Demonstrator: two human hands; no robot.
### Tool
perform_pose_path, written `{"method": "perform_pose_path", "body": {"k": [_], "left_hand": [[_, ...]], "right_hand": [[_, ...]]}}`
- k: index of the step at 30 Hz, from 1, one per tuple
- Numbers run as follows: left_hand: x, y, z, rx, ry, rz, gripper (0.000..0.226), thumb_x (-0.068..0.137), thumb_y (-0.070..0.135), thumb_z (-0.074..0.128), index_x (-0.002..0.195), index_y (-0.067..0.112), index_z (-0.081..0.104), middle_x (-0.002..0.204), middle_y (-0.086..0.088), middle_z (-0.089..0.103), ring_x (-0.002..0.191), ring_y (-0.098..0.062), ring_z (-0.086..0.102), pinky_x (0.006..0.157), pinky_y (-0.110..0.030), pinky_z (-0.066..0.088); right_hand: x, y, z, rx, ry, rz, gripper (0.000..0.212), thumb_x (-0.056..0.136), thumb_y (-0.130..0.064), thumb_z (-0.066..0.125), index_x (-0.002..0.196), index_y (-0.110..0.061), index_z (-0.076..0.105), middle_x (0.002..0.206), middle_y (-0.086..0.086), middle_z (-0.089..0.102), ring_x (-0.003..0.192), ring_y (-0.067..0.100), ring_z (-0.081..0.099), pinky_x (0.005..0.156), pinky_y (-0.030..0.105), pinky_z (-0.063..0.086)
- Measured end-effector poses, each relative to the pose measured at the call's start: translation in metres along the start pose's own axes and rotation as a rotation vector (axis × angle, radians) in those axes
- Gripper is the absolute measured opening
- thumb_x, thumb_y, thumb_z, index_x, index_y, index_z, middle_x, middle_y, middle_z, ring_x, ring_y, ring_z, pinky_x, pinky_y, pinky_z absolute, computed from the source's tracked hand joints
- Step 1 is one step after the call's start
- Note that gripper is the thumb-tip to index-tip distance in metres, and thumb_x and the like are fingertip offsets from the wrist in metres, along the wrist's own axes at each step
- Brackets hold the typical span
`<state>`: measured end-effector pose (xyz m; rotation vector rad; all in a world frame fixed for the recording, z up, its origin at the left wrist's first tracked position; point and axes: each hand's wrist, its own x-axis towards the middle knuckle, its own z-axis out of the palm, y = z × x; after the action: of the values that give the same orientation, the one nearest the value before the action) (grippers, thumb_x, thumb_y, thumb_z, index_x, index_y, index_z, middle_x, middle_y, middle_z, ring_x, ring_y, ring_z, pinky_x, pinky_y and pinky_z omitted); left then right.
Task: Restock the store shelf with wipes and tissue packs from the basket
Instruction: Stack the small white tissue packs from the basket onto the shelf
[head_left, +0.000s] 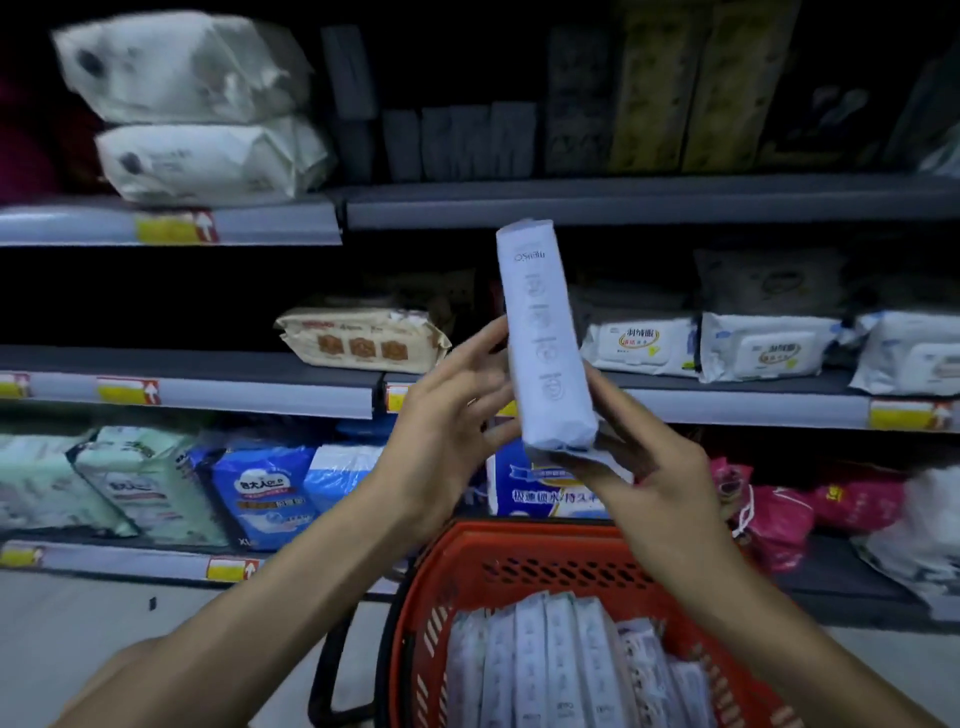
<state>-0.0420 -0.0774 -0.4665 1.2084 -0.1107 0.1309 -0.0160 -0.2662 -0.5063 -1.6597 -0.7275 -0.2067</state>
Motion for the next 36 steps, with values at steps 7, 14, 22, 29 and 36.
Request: {"method": "perform_pose_path", "body": {"k": [7,14,22,29,36], "left_hand": [[0.026,0.076,-0.012,0.51,-0.257,0.163,0.111,0.085,-0.019,0.07,0.165,0.035,0.015,0.161,0.006,0.045,0.136,-0.018,0.058,0.108,-0.044,0.053],[0.071,0.146,-0.026,0.791,-0.096,0.277,0.102,0.085,-0.004,0.08,0.164,0.03,0.024,0.125,-0.006,0.071,0.095,-0.02,0.077,0.08,-0.037,0.064],[0.141,0.169,-0.061,0.663,0.112,0.353,0.072,0.083,-0.01,0.077,0.145,0.021,0.059,0.108,-0.007,0.08,0.095,-0.016,0.077,0.072,-0.023,0.059],[0.221,0.197,-0.084,0.738,0.346,0.505,0.024,0.088,0.0,0.077,0.103,0.018,0.077,0.088,0.004,0.079,0.086,-0.014,0.076,0.068,-0.027,0.06],[0.257,0.198,-0.091,1.168,0.883,0.416,0.01,0.09,0.008,0.062,0.079,0.007,0.061,0.072,-0.006,0.059,0.069,-0.029,0.057,0.061,-0.039,0.047]], "right_hand": [[0.073,-0.061,0.003,0.203,0.044,-0.098,0.063,0.083,0.005,0.075,0.139,-0.018,0.061,0.122,-0.02,0.072,0.113,-0.002,0.067,0.084,0.013,0.055],[0.148,-0.082,0.022,0.191,0.064,-0.149,0.057,0.087,-0.004,0.076,0.14,-0.02,0.062,0.126,-0.005,0.072,0.115,0.006,0.068,0.088,0.024,0.059],[0.246,-0.069,0.068,0.213,0.118,-0.111,0.048,0.091,-0.003,0.073,0.137,-0.015,0.066,0.12,-0.005,0.075,0.113,0.008,0.07,0.094,0.033,0.06],[0.352,-0.062,0.104,0.157,0.241,-0.1,0.03,0.092,-0.009,0.073,0.121,-0.018,0.072,0.113,-0.003,0.076,0.107,0.007,0.069,0.086,0.022,0.058],[0.416,-0.058,0.128,-0.139,0.24,0.186,0.036,0.1,-0.005,0.055,0.136,-0.008,0.061,0.126,0.01,0.064,0.104,0.029,0.062,0.078,0.025,0.045]]}}
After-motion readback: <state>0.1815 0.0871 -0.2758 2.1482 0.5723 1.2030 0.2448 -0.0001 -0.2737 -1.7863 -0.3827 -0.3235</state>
